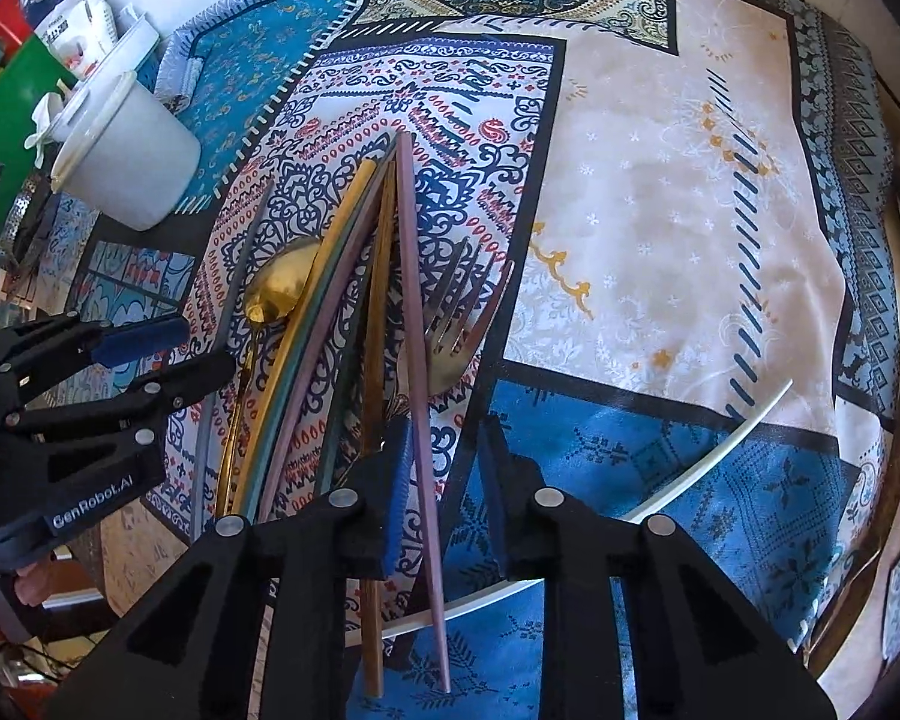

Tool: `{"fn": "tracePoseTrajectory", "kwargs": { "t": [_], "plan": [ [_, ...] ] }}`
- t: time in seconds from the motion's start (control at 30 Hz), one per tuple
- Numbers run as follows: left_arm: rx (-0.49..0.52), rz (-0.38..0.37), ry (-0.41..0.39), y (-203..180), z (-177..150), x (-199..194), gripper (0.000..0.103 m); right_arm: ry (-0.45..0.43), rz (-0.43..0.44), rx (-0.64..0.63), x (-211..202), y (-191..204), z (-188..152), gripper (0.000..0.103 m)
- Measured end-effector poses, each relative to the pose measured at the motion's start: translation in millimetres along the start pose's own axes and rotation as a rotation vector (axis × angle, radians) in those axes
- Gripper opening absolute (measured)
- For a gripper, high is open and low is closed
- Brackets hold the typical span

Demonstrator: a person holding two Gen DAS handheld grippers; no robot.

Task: Organize utensils
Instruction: 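Lower the left tool to the grey rod while the right tool approaches the pink chopstick, then close the left tool on the grey rod while the right tool grasps the pink chopstick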

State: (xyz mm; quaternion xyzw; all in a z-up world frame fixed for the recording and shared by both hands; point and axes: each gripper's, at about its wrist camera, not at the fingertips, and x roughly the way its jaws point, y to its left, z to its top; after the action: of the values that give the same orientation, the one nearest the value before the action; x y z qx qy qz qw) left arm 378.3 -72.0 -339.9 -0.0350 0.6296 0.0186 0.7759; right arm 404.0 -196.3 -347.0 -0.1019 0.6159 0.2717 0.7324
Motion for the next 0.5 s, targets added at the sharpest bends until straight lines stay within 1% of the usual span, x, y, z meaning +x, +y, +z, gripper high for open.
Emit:
{"fn": "tracePoseTrajectory", "kwargs": {
  "t": [0.03, 0.07, 0.1, 0.17, 0.23, 0.27, 0.43, 0.5],
  "plan": [
    [0.013, 0.001, 0.0, -5, -1, 0, 0.036, 0.008, 0.01, 0.001, 2, 1, 2, 0.01],
    [0.028, 0.008, 0.001, -11, -1, -1, 0.034, 0.006, 0.005, -0.005, 3, 5, 5, 0.01],
    [0.045, 0.009, 0.001, -15, 0, -2, 0.031, 0.007, 0.0, -0.012, 4, 6, 5, 0.009],
    [0.055, 0.0, 0.008, -18, 2, 0, 0.027, 0.009, -0.001, -0.022, 5, 8, 8, 0.008],
    [0.059, -0.01, 0.016, -20, 6, -1, 0.016, 0.008, 0.013, -0.016, 7, 6, 10, 0.007],
    [0.057, -0.019, 0.022, -18, 8, -1, 0.007, 0.008, 0.019, -0.013, 7, 6, 10, 0.007],
    [-0.002, -0.112, 0.044, -2, 16, -4, 0.003, -0.003, 0.04, 0.001, 3, 3, 8, 0.005],
    [-0.024, -0.137, 0.054, 1, 18, -4, 0.003, -0.014, 0.041, 0.009, -1, 3, 7, 0.005]
  ]
}}
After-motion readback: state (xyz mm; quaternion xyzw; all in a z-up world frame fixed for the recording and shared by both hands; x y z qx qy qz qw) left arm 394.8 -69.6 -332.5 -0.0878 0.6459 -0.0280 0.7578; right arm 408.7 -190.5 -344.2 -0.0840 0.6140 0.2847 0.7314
